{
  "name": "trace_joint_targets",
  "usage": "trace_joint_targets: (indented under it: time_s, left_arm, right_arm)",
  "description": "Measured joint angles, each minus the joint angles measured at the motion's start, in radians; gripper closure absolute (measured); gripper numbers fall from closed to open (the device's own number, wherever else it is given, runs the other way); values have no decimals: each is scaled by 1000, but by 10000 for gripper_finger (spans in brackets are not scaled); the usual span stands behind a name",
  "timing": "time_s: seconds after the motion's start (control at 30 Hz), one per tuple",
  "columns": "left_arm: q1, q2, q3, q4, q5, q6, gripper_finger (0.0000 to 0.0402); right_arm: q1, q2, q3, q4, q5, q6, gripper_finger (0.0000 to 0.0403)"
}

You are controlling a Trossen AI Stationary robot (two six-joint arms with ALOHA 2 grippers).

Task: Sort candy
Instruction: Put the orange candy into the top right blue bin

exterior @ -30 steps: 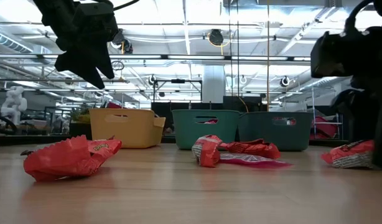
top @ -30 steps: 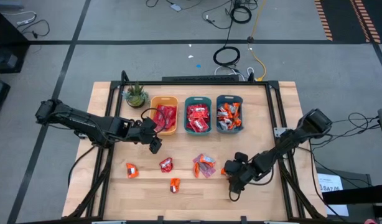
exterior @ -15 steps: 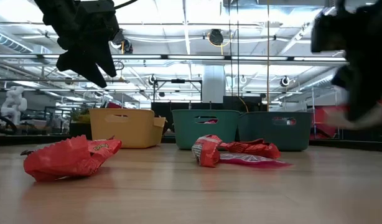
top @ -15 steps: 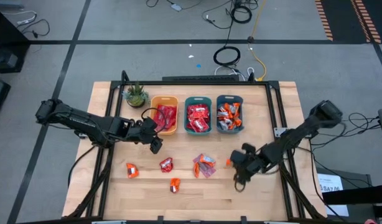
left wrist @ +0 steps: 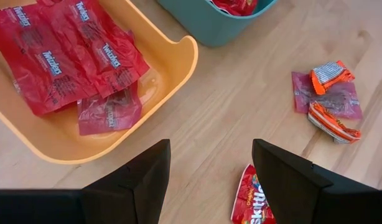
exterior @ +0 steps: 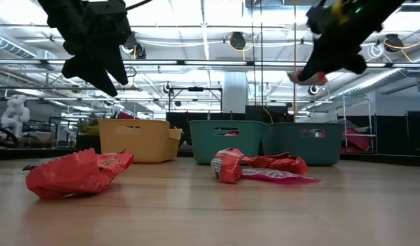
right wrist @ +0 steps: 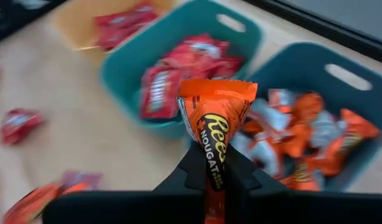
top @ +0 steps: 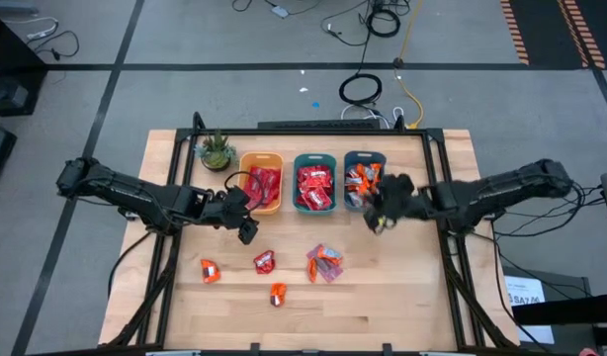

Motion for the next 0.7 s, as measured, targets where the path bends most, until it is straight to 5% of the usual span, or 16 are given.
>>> trace_joint_targets:
  time_s: [0.33,0.7]
  left_arm:
    - [0,0,0,0,0,0,166]
    - [0,0,0,0,0,8,166]
  right_arm:
    - [-357,88,0,-2,-207,-18,352]
    - [-414,110,1,12,-227,-68,205]
